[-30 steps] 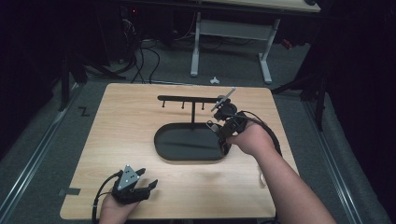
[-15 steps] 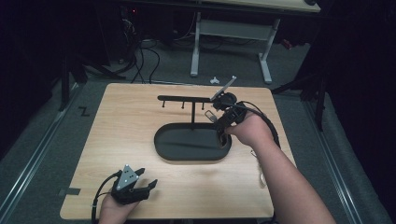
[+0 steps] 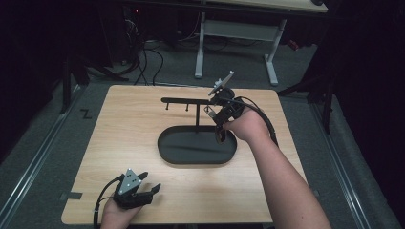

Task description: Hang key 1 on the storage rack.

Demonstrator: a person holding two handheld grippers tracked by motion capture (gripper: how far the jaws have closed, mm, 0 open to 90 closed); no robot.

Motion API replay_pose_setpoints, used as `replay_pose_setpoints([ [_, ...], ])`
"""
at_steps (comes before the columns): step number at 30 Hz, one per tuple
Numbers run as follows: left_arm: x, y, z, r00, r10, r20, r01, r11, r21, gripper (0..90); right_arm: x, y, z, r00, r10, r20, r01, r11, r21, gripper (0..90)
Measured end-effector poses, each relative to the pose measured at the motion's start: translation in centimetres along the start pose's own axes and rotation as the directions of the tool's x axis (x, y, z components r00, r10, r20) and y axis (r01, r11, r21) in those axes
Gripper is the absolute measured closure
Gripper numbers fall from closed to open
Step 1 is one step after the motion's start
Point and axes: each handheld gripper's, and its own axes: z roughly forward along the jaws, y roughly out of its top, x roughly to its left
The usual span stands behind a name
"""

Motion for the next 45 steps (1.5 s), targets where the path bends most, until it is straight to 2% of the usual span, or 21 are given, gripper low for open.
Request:
replay_pose_setpoints([
  [7, 0.0, 0.0, 0.0, 1.0000, 0.003, 0.008, -0.003, 1.0000, 0.007, 34.0, 0.1, 0.6, 0.8, 1.0000, 0.009, 0.001, -0.009, 1.000, 0.007, 80.6],
  [19, 0.0, -0.1, 0.2, 0.9999, 0.003, 0.012, -0.003, 0.9999, 0.015, 33.9, -0.3, 0.5, 2.4, 0.9993, 0.027, 0.027, -0.028, 0.999, 0.035, 80.5],
  [33, -0.1, -0.1, 0.3, 0.9998, 0.006, 0.020, -0.007, 0.9997, 0.025, 33.9, -0.3, 1.0, 4.4, 0.9949, 0.060, 0.081, -0.060, 0.998, 0.003, 79.8],
  [36, -0.1, -0.1, 0.3, 0.9998, 0.006, 0.019, -0.006, 0.9997, 0.024, 33.9, -0.4, 1.0, 4.8, 0.9945, 0.050, 0.092, -0.051, 0.999, 0.006, 77.2],
  [39, -0.1, -0.1, 0.3, 0.9998, 0.006, 0.021, -0.006, 0.9997, 0.025, 33.9, -0.5, 0.9, 4.8, 0.9943, 0.068, 0.082, -0.068, 0.998, -0.006, 74.3],
  [41, -0.1, -0.1, 0.3, 0.9997, 0.007, 0.026, -0.007, 0.9995, 0.030, 33.9, -0.5, 0.7, 4.8, 0.9954, 0.055, 0.079, -0.055, 0.998, -0.001, 74.2],
  [45, -0.1, -0.1, 0.4, 0.9997, 0.006, 0.024, -0.007, 0.9996, 0.028, 33.9, -0.4, 0.0, 4.5, 0.9954, 0.061, 0.074, -0.061, 0.998, -0.004, 72.8],
])
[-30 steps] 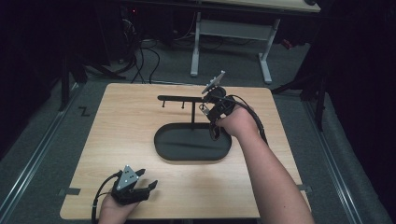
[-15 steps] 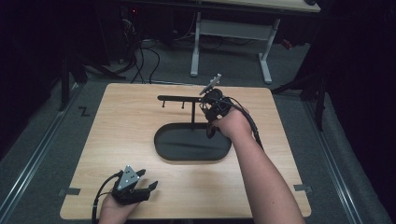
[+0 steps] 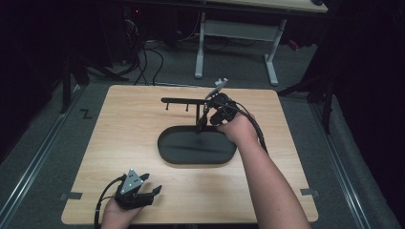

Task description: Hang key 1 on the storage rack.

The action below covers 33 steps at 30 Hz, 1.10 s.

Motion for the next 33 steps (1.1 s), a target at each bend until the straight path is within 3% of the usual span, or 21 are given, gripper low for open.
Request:
replay_pose_setpoints([
  [9, -0.1, 0.0, 0.2, 1.0000, 0.005, 0.000, -0.005, 1.0000, 0.008, 33.8, -0.1, -3.0, -0.7, 0.9996, 0.011, -0.024, -0.011, 1.000, -0.011, 66.6],
  [12, -0.2, 0.0, 0.2, 0.9999, 0.011, -0.003, -0.011, 0.9999, 0.012, 33.7, 0.0, -4.6, -0.8, 0.9990, 0.016, -0.042, -0.016, 1.000, -0.018, 62.4],
  [16, -0.2, 0.1, 0.1, 0.9999, 0.011, -0.004, -0.011, 0.9999, 0.001, 33.8, 0.0, -6.7, -0.6, 0.9989, -0.013, -0.045, 0.012, 1.000, -0.019, 58.2],
  [21, -0.3, 0.2, -0.2, 0.9999, 0.012, -0.010, -0.012, 0.9997, -0.021, 33.8, -0.2, -9.6, -0.4, 0.9980, 0.004, -0.063, -0.005, 1.000, -0.021, 53.3],
  [28, -0.3, 0.3, -0.4, 0.9998, 0.012, -0.017, -0.013, 0.9994, -0.033, 33.8, -1.8, -13.6, 0.2, 0.9978, 0.044, -0.051, -0.045, 0.999, -0.025, 51.9],
  [33, -0.3, 0.3, -0.5, 0.9997, 0.016, -0.018, -0.017, 0.9992, -0.035, 33.8, -3.3, -15.9, 1.3, 0.9977, 0.064, -0.022, -0.064, 0.998, 0.008, 54.7],
])
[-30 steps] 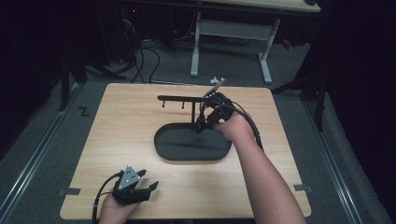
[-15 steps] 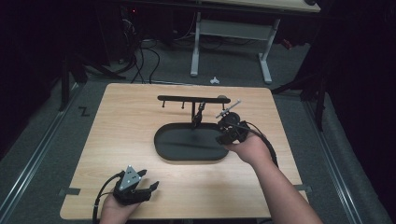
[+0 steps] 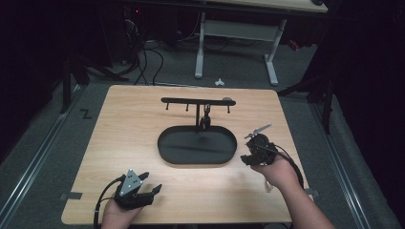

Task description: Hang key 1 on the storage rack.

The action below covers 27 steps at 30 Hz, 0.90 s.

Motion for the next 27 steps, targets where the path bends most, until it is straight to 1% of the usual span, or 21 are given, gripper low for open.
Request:
replay_pose_setpoints([
  [3, 0.0, 0.1, 0.1, 1.0000, 0.010, 0.002, -0.010, 0.9999, 0.002, 33.9, -1.2, -1.0, 0.9, 0.9997, 0.014, 0.021, -0.015, 1.000, 0.028, 54.3],
  [6, 0.0, 0.0, 0.3, 0.9999, 0.014, -0.001, -0.014, 0.9999, 0.005, 33.9, -2.4, -1.6, 1.6, 0.9986, 0.047, 0.026, -0.048, 0.998, 0.036, 54.0],
  [10, 0.0, 0.0, 0.2, 0.9998, 0.019, -0.005, -0.019, 0.9998, 0.005, 33.9, -4.0, -1.9, 2.5, 0.9962, 0.077, 0.040, -0.079, 0.996, 0.051, 53.0],
  [14, 0.1, 0.1, 0.0, 0.9998, 0.015, -0.011, -0.015, 0.9999, 0.001, 33.9, -5.4, -1.8, 3.3, 0.9923, 0.115, 0.046, -0.118, 0.991, 0.069, 52.8],
  [16, 0.2, 0.1, 0.0, 0.9998, 0.012, -0.014, -0.012, 0.9999, 0.000, 33.9, -5.9, -1.7, 4.0, 0.9907, 0.130, 0.040, -0.133, 0.988, 0.082, 52.8],
  [17, 0.2, 0.1, 0.0, 0.9998, 0.011, -0.015, -0.011, 0.9999, 0.000, 33.9, -6.1, -1.7, 4.3, 0.9903, 0.130, 0.047, -0.134, 0.986, 0.095, 52.8],
  [19, 0.2, 0.0, 0.0, 0.9998, 0.011, -0.015, -0.011, 0.9999, 0.002, 33.9, -6.5, -1.7, 4.8, 0.9885, 0.144, 0.045, -0.148, 0.983, 0.112, 52.9],
  [21, 0.2, 0.0, -0.1, 0.9998, 0.010, -0.016, -0.010, 1.0000, 0.000, 33.9, -6.9, -1.6, 5.3, 0.9861, 0.161, 0.042, -0.165, 0.979, 0.122, 53.8],
  [22, 0.2, 0.0, -0.1, 0.9998, 0.009, -0.016, -0.009, 1.0000, -0.001, 33.8, -7.1, -1.6, 5.4, 0.9844, 0.170, 0.046, -0.174, 0.975, 0.136, 54.3],
  [23, 0.2, 0.0, -0.1, 0.9998, 0.010, -0.016, -0.010, 0.9999, -0.002, 33.9, -7.3, -1.7, 5.6, 0.9824, 0.182, 0.041, -0.186, 0.973, 0.138, 55.4],
  [25, 0.2, 0.0, -0.2, 0.9998, 0.012, -0.017, -0.012, 0.9999, -0.005, 33.8, -7.4, -1.8, 5.9, 0.9807, 0.192, 0.037, -0.196, 0.970, 0.147, 56.6],
  [27, 0.3, 0.1, -0.3, 0.9998, 0.012, -0.015, -0.012, 0.9999, -0.005, 33.9, -7.4, -1.9, 6.3, 0.9811, 0.190, 0.035, -0.193, 0.968, 0.161, 57.2],
])
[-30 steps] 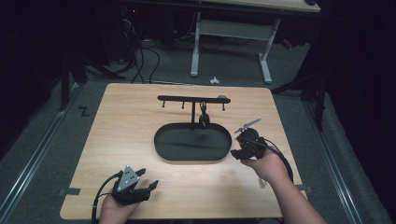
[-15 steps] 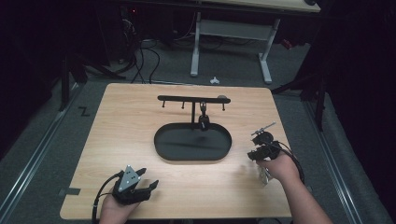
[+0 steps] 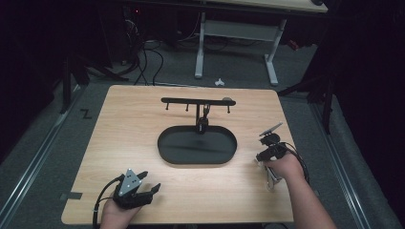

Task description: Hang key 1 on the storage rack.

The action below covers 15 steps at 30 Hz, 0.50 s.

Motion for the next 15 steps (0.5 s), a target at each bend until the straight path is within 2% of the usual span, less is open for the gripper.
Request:
replay_pose_setpoints([
  [1, 0.01, 0.00, -0.01, 1.0000, -0.001, 0.000, 0.001, 1.0000, 0.000, 33.9, 0.07, -0.02, 0.13, 0.9999, -0.004, 0.014, 0.003, 1.000, 0.011, 57.4],
  [6, -0.04, -0.01, 0.07, 1.0000, 0.000, 0.000, 0.000, 1.0000, 0.000, 33.8, -0.18, -0.18, 0.27, 0.9998, 0.020, -0.004, -0.020, 1.000, 0.001, 62.5],
  [11, -0.07, 0.01, 0.08, 1.0000, 0.000, 0.001, 0.000, 1.0000, 0.000, 33.8, -0.36, -0.52, 0.24, 1.0000, 0.007, -0.007, -0.007, 1.000, -0.013, 69.6],
  [15, -0.11, 0.01, 0.11, 1.0000, 0.001, 0.003, -0.001, 1.0000, 0.000, 33.8, -0.22, -0.60, 0.15, 0.9999, 0.004, -0.010, -0.004, 1.000, 0.000, 71.9],
])
